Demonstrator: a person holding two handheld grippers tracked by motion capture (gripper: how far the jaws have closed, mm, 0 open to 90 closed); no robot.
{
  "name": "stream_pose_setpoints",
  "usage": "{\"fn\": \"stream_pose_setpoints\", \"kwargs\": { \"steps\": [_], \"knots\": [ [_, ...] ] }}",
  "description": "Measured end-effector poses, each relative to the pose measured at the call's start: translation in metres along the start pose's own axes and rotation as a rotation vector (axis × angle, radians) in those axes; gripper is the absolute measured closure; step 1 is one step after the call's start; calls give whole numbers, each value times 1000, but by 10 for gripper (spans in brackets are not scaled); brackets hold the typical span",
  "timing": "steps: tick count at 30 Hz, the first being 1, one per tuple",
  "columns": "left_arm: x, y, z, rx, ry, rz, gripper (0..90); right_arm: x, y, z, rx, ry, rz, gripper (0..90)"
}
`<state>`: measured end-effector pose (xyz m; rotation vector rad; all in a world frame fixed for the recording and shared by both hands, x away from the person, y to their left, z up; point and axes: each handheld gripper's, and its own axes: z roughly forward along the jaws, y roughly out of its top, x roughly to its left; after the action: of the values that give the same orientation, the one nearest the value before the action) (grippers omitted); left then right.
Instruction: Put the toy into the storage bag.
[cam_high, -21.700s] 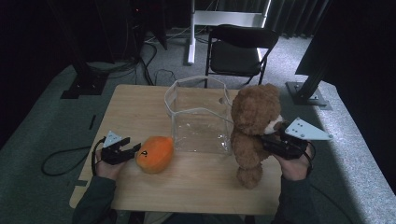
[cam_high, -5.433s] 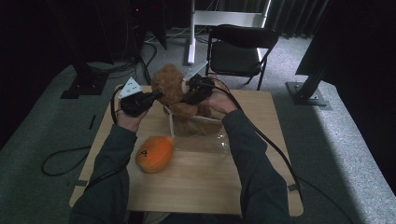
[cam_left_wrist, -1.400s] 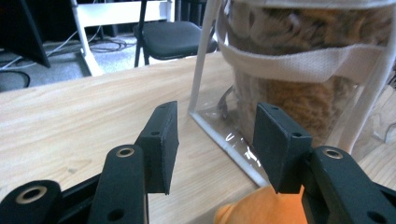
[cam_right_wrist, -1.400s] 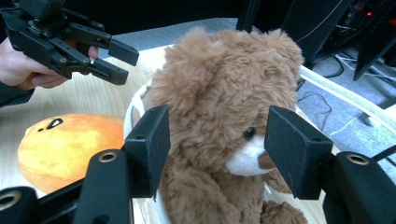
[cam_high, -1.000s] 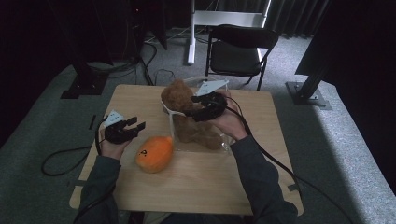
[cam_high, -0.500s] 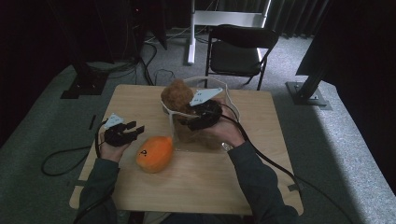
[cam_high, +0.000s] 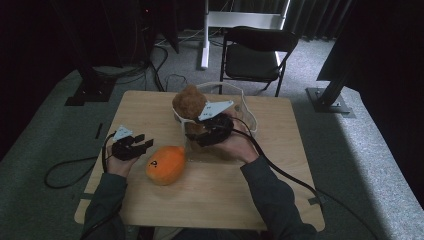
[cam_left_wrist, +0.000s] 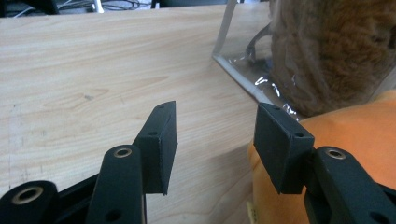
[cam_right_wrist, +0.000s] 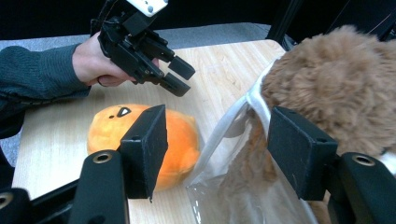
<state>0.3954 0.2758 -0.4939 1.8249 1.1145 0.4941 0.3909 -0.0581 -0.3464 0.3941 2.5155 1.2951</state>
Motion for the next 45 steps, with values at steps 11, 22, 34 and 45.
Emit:
{"fn": "stream_pose_setpoints", "kwargs": {
  "steps": [11, 22, 34, 45],
  "knots": [
    [3, -10, 2, 13, 12, -24, 493, 9, -10, 6, -21, 31, 18, 370],
    [2, -16, 7, 42, 20, -15, 486, 23, -13, 16, -14, 53, 1, 357],
    [2, -21, 5, 46, 23, -16, 472, 37, -17, 29, -2, 87, -20, 386],
    [1, -26, -4, 57, 20, -12, 471, 45, -22, 41, 15, 104, -25, 386]
  ]
}}
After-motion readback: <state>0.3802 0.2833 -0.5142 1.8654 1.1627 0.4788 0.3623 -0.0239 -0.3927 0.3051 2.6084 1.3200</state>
